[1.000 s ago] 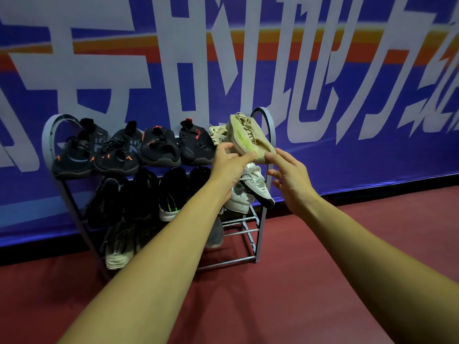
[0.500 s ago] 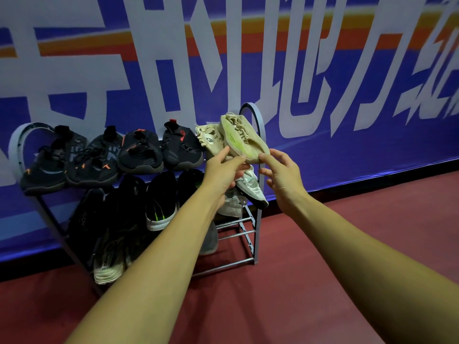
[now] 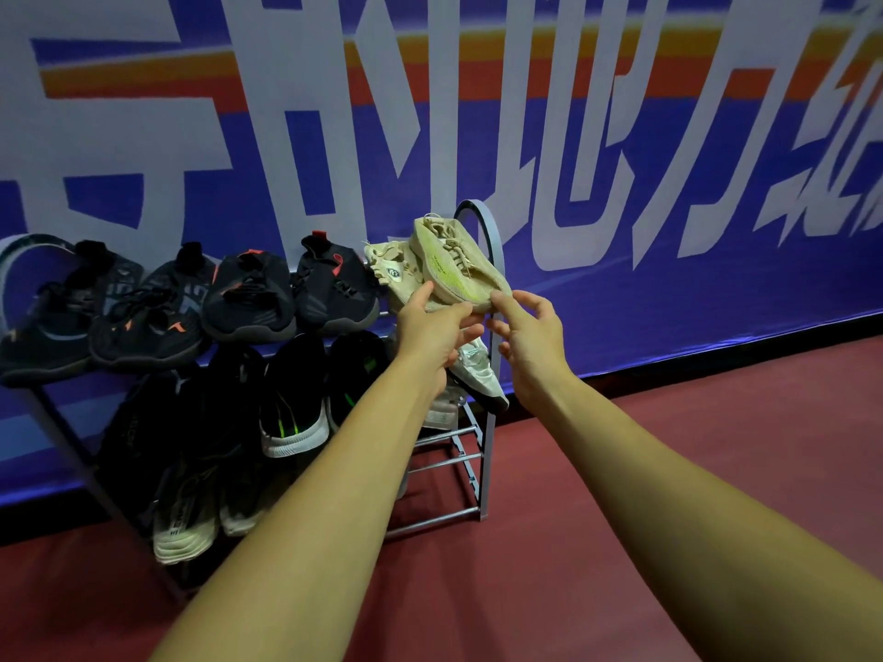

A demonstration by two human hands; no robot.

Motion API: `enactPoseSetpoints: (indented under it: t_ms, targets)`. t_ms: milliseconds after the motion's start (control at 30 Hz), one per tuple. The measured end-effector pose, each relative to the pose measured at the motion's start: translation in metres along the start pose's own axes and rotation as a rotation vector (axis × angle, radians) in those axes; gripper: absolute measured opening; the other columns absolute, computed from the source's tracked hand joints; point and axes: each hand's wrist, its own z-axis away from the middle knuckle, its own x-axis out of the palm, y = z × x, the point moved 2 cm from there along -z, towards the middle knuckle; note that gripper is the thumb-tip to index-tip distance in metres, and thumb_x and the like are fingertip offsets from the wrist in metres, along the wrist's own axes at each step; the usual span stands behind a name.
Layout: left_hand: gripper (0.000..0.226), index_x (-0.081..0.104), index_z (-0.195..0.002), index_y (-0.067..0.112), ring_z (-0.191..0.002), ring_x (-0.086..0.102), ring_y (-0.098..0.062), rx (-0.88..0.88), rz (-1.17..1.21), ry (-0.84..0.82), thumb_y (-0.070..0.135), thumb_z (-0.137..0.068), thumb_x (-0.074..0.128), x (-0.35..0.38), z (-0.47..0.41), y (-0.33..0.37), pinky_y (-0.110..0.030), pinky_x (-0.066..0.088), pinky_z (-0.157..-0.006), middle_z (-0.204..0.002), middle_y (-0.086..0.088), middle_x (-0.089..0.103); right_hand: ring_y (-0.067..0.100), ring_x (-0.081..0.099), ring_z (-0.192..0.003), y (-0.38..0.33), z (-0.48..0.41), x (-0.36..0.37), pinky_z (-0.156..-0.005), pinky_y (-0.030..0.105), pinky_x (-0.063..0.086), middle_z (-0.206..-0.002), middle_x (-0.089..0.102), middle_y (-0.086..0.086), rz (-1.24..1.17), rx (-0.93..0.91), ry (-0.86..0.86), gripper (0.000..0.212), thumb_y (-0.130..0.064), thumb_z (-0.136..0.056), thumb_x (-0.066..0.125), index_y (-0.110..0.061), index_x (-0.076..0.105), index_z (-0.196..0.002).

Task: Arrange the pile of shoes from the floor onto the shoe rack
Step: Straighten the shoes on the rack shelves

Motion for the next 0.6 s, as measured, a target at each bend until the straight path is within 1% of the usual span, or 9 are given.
enactPoseSetpoints:
  t_ms: [67, 167, 267, 333, 433, 500, 600]
  targets:
    - [0.066, 0.037, -0.15, 0.03, -0.054, 0.067, -0.007, 0.008, -0.037, 0.005, 0.013, -0.094, 0.065, -0.002, -0.002, 0.001, -0.014, 0.031, -0.033, -0.078, -0.005, 0.078, 0.012, 0.072, -0.089, 0.004, -0.002, 0.002, -0.059, 0.018, 0.047, -0.099, 0.075, 0.0, 0.026, 0.005, 0.008, 0.041, -0.038, -0.09, 0.072, -0.019, 0.056, -0.122]
    - [0.067, 0.036, -0.15, 0.035, -0.055, 0.063, -0.008, 0.02, -0.11, -0.01, 0.019, -0.093, 0.068, -0.005, -0.004, 0.001, -0.015, 0.032, -0.035, -0.081, -0.007, 0.078, 0.012, 0.072, -0.091, 0.01, -0.003, 0.003, -0.063, 0.02, 0.045, -0.11, 0.074, 0.002, 0.062, 0.006, 0.015, 0.037, -0.045, -0.093, 0.068, -0.02, 0.056, -0.117]
    - [0.067, 0.037, -0.15, 0.04, -0.058, 0.06, -0.009, 0.022, -0.161, -0.032, 0.024, -0.093, 0.068, -0.006, -0.005, -0.001, -0.016, 0.033, -0.037, -0.084, -0.007, 0.076, 0.011, 0.07, -0.087, 0.008, -0.004, 0.003, -0.064, 0.022, 0.043, -0.112, 0.073, 0.002, 0.084, 0.005, 0.032, 0.036, -0.046, -0.095, 0.064, -0.017, 0.056, -0.116]
    - [0.067, 0.036, -0.149, 0.043, -0.057, 0.06, -0.008, 0.013, -0.185, -0.04, 0.024, -0.093, 0.068, -0.008, -0.005, -0.001, -0.016, 0.034, -0.037, -0.084, -0.006, 0.076, 0.011, 0.069, -0.087, 0.005, -0.004, 0.002, -0.066, 0.024, 0.044, -0.113, 0.072, 0.002, 0.101, 0.007, 0.022, 0.04, -0.046, -0.096, 0.063, -0.015, 0.055, -0.12]
    - [0.068, 0.036, -0.149, 0.045, -0.056, 0.059, -0.007, -0.001, -0.211, -0.054, 0.024, -0.092, 0.067, -0.011, -0.004, -0.001, -0.016, 0.034, -0.037, -0.074, 0.001, 0.074, 0.012, 0.068, -0.091, 0.003, 0.0, -0.001, -0.069, 0.025, 0.045, -0.115, 0.071, 0.001, 0.141, 0.025, -0.002, 0.044, -0.047, -0.097, 0.061, -0.014, 0.055, -0.125]
    - [0.067, 0.036, -0.148, 0.046, -0.057, 0.058, -0.008, -0.009, -0.224, -0.071, 0.023, -0.092, 0.066, -0.014, -0.002, 0.0, -0.017, 0.034, -0.039, -0.069, 0.004, 0.073, 0.013, 0.069, -0.093, 0.001, 0.004, -0.003, -0.067, 0.024, 0.045, -0.117, 0.07, 0.002, 0.172, 0.026, -0.024, 0.045, -0.046, -0.098, 0.06, -0.013, 0.056, -0.128]
    - [0.066, 0.038, -0.147, 0.046, -0.06, 0.059, -0.009, -0.022, -0.253, -0.099, 0.02, -0.092, 0.064, -0.018, 0.008, 0.001, -0.018, 0.037, -0.041, -0.076, 0.001, 0.075, 0.012, 0.069, -0.091, -0.005, 0.011, -0.007, -0.063, 0.021, 0.044, -0.117, 0.07, 0.003, 0.222, 0.013, -0.036, 0.04, -0.041, -0.097, 0.062, -0.012, 0.061, -0.125]
